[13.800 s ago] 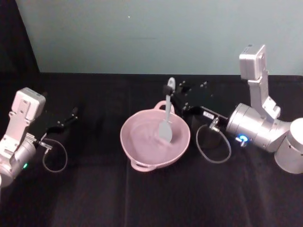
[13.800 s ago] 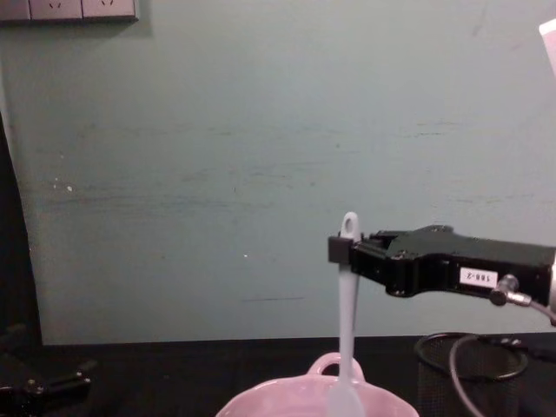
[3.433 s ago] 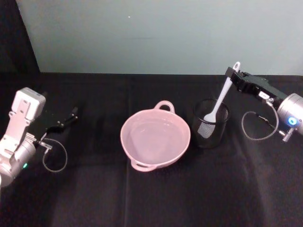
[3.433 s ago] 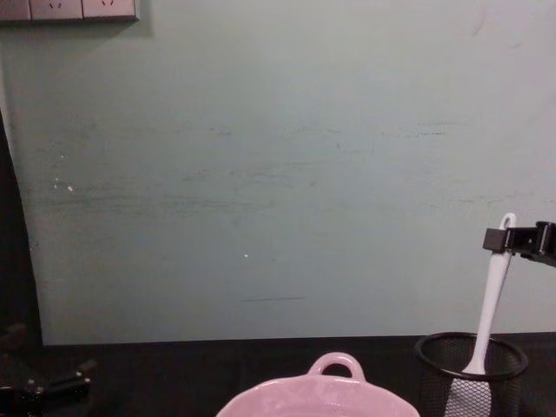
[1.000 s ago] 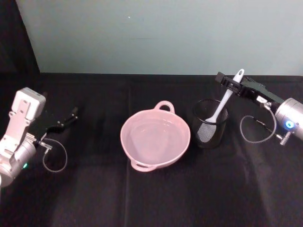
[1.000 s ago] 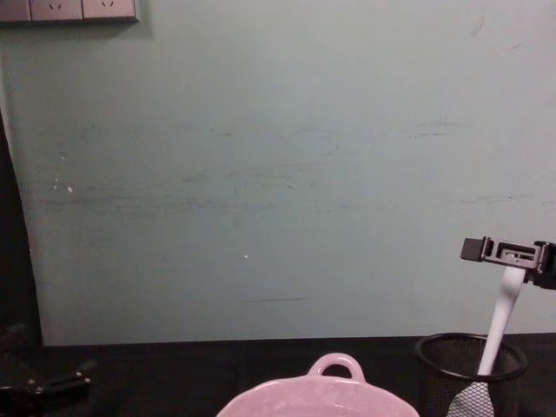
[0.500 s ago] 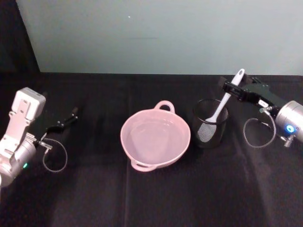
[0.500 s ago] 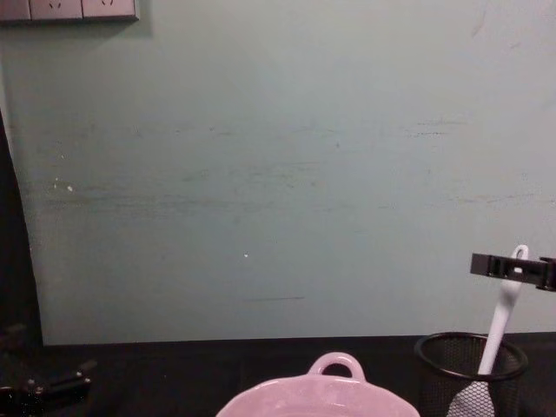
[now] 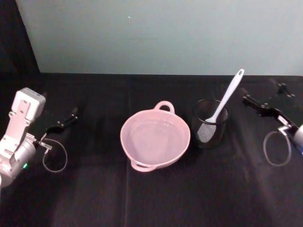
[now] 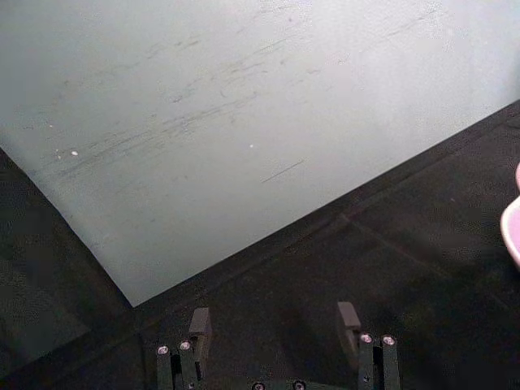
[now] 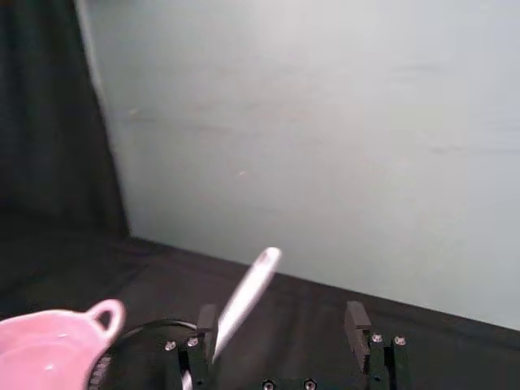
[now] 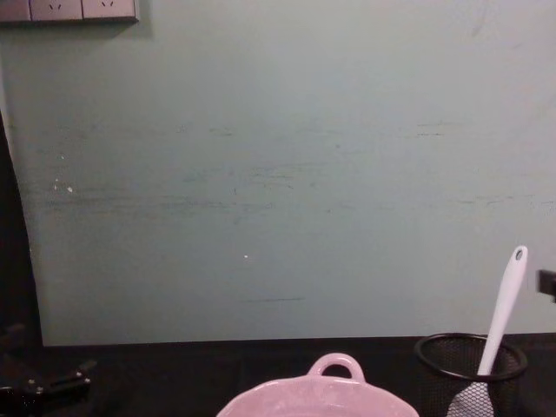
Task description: Use the one hand to pick up the spoon and stir the clear water in the bowl.
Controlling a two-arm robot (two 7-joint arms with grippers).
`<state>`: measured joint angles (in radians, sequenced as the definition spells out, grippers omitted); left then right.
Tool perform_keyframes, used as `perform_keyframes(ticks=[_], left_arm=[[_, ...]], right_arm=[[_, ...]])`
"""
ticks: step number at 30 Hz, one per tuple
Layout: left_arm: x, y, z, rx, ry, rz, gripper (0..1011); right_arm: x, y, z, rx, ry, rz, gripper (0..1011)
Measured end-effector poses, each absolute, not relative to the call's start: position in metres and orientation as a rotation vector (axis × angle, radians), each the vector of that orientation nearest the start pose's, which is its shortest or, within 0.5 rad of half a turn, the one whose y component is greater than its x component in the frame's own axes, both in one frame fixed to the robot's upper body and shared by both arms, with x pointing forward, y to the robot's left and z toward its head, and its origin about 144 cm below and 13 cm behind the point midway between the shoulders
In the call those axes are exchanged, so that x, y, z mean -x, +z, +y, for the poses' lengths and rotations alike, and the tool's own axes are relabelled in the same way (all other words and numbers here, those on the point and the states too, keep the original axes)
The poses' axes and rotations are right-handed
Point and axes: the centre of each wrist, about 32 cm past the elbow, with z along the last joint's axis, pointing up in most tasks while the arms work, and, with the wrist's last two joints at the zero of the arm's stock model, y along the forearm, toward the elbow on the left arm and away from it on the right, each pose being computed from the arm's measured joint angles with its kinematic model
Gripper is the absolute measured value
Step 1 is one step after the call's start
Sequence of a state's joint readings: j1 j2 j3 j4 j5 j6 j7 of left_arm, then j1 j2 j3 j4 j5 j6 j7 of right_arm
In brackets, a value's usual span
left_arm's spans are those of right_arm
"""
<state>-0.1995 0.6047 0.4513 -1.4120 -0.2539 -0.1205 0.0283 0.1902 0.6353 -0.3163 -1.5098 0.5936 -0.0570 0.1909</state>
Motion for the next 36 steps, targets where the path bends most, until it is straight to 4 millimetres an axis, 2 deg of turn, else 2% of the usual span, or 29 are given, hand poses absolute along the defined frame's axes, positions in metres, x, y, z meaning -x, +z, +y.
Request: perform_keyframes(ticks=[6,15,36], left_arm=[[-0.489,1.14,0.31,-0.304,1.248,-0.285,1011],[-0.489,1.14,0.31,-0.304,1.248,-0.285,1011],[-0.489,1.14,0.31,-0.304,1.248,-0.285,1011]], right_arm=[[-0.476,1.171,-0.347,-0.009,-1.314,-0.114,1003],[-0.474,1.147,-0.359,-0.055,-1.437,-0.117,1002],[-0.477,1.146,-0.358,-0.066,-1.444,-0.091,1002]])
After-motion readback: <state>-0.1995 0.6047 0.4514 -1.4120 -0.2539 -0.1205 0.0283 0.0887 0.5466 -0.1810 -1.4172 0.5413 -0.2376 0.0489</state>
